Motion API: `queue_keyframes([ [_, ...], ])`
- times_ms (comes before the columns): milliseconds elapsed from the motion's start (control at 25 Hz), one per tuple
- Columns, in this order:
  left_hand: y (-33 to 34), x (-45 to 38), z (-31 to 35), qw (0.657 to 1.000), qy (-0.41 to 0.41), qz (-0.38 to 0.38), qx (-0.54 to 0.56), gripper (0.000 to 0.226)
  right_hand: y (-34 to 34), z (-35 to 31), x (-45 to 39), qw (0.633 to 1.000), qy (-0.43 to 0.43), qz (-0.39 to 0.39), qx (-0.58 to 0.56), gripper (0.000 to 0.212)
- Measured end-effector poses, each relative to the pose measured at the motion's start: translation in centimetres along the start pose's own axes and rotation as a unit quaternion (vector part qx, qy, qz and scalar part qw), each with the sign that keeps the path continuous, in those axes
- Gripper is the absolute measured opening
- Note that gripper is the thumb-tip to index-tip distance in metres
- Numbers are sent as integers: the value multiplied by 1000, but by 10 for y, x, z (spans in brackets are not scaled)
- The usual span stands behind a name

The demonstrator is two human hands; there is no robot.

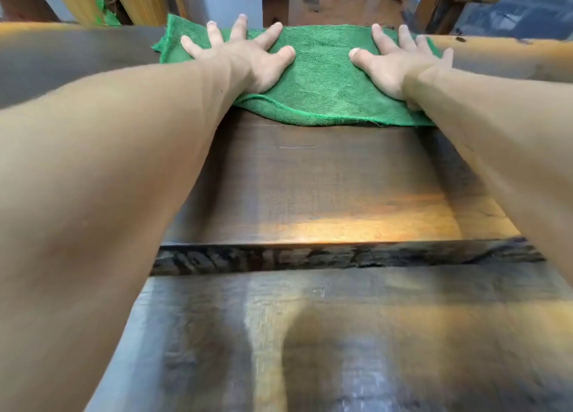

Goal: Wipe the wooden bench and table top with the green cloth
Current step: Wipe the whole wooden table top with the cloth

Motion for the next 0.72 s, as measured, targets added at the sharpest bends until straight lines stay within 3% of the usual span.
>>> queue_keyframes([
  [160, -5, -19, 6, 999, -5, 36, 10, 61, -2, -2, -19, 1000, -3, 19, -3, 73],
  [320, -13, 4, 14, 986, 66, 156, 5, 59, -1, 2, -1, 1000, -4, 19, -1, 73],
  [480, 6, 39, 12, 999, 35, 38, 3, 64, 6, 5, 42, 1000, -16, 12, 9, 73],
  [720, 21, 128, 2, 998, 53, 9, -20, 65, 17, 8, 120, 999, -37, 3, 9, 76],
])
Point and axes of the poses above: each hand's wrist, its own x-axis away from the middle knuckle, its own y-axis out of the palm, z = x × y, the point moved 6 cm from there along -x, towards the middle knuckle, and after that the axes turned 1 degree about -y, right-handed, at the moved point
